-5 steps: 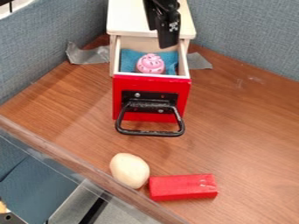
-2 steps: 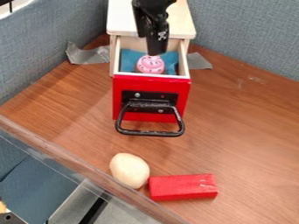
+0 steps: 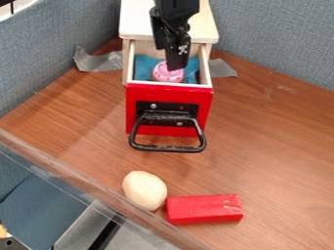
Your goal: Take the plush toy from the drawer and place it outside on the right
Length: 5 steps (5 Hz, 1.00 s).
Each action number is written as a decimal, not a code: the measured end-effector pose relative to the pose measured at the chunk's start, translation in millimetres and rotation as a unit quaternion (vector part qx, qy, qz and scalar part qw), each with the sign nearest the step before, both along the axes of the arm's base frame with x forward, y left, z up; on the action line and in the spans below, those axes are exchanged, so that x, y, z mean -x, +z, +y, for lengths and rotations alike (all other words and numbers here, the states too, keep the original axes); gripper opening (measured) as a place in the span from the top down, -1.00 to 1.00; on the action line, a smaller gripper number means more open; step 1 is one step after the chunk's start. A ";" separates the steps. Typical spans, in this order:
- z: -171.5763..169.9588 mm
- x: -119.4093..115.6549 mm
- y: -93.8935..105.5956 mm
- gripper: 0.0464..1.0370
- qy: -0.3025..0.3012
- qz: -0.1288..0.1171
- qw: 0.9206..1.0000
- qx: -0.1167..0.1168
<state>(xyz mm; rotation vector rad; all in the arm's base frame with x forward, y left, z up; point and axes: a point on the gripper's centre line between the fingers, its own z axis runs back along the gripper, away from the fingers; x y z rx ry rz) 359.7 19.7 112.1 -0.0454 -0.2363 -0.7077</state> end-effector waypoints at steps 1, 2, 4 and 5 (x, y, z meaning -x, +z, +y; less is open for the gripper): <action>1.3 -0.8 -2.4 -0.93 0.004 -0.005 1.000 -0.005; 0.6 -1.9 -7.1 -0.93 0.002 -0.002 1.000 -0.009; -0.1 -2.5 -17.7 -0.93 0.000 0.010 1.000 -0.013; 0.9 -3.4 -24.7 -0.93 0.000 0.017 1.000 -0.015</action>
